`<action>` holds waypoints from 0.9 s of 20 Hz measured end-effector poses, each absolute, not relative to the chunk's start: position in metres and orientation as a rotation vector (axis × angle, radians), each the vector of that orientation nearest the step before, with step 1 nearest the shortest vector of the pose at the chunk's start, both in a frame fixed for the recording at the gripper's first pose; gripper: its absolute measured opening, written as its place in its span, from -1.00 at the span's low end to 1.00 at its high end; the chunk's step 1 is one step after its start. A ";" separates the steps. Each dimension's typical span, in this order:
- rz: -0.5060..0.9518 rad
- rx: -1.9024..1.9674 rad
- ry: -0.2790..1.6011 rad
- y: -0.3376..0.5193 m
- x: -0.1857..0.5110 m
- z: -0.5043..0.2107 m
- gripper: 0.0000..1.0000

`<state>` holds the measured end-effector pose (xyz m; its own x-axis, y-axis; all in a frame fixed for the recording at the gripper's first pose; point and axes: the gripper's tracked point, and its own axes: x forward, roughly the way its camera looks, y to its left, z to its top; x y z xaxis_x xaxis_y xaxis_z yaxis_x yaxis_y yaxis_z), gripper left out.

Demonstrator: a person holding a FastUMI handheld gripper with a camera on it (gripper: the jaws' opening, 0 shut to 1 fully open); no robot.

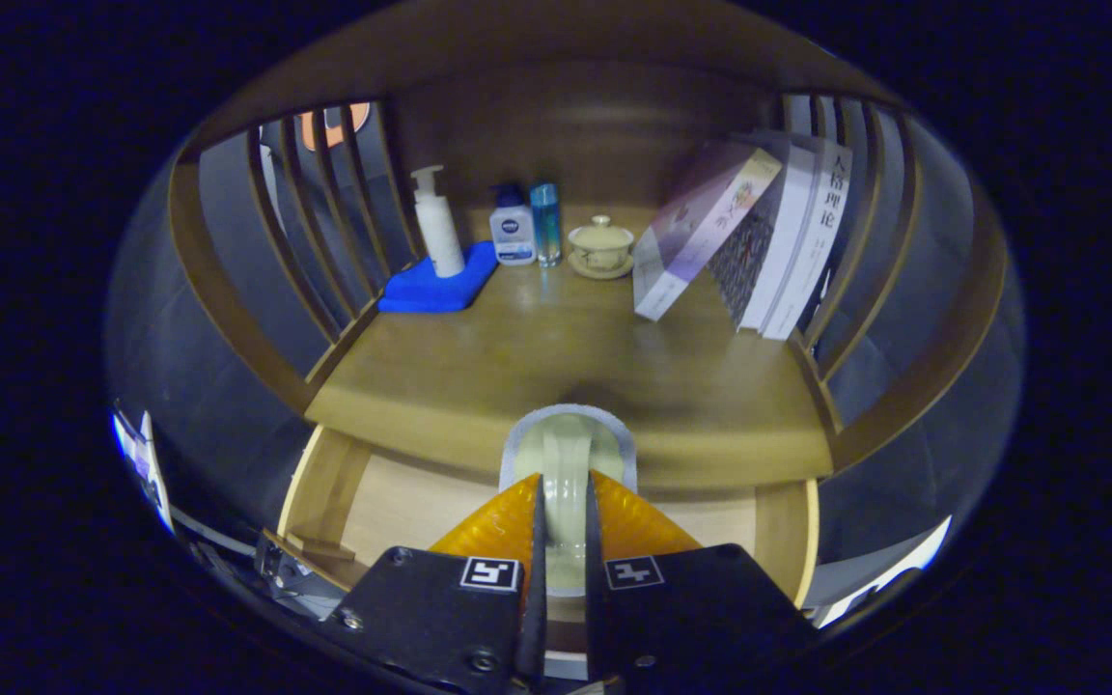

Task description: Pull open the drawer, take out the items inside it, and place them on the countertop above the cabinet.

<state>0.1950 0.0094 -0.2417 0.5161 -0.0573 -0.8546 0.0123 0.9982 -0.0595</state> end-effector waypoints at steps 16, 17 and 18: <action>-0.113 -0.131 1.084 -0.013 0.319 -0.284 -0.62; -0.119 -0.134 1.092 -0.014 0.322 -0.287 -0.62; -0.122 -0.137 1.093 -0.014 0.326 -0.288 -0.62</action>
